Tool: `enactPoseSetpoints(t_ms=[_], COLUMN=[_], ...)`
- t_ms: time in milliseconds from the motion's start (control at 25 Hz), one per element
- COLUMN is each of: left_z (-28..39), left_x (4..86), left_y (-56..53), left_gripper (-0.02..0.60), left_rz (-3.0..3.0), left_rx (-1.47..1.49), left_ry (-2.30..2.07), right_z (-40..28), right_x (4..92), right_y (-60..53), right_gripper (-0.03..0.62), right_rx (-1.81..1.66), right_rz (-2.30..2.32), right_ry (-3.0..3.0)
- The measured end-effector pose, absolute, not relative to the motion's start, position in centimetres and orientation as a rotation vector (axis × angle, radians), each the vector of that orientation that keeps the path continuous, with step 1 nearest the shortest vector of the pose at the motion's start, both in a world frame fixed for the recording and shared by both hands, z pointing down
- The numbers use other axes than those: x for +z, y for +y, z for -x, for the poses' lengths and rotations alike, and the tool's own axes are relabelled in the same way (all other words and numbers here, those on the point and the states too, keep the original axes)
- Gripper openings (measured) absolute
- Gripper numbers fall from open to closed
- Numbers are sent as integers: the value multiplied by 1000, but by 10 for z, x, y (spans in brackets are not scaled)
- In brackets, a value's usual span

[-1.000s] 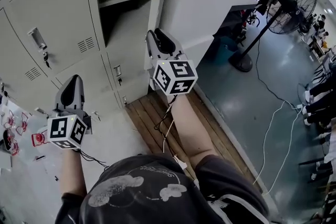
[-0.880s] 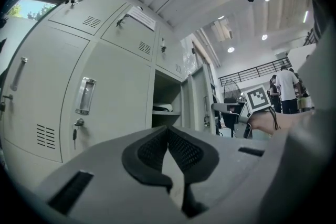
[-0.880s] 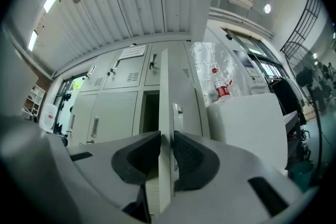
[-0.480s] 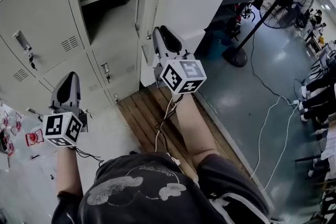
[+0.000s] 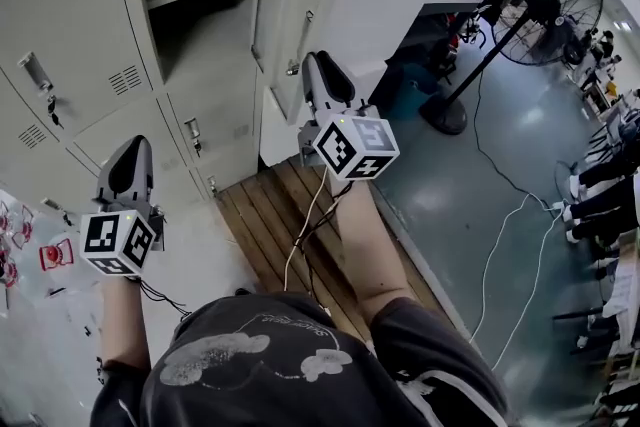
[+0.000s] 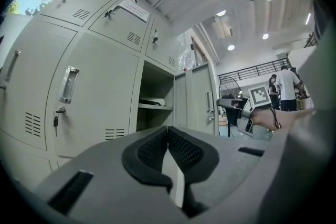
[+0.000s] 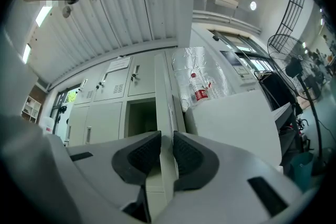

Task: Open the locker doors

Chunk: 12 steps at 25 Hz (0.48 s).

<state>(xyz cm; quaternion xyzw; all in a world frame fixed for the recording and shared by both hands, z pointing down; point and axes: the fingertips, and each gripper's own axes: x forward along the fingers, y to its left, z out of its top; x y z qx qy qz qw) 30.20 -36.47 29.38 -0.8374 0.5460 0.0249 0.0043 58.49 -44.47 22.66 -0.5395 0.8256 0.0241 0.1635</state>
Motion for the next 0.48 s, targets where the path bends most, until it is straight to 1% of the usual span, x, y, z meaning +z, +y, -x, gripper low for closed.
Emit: enactPoseSetpoints(t_ms=[160,400,480], left_z=[-298,-278,-266], left_x=[302,305,307], left_y=[-362,-362,-360], left_gripper=[9,9,9], left_rz=[2619,2594,2586], left_rx=[49,39,39], left_ry=[1759,1821,1846], right_z=[-586,-578,-570], right_x=[228,225,225], right_y=[-444,-437,-436], right_gripper=[91,97,141], right_rx=[55,127,128], right_rz=[1555,1561,1562], right_ry=[2350,2345,2342])
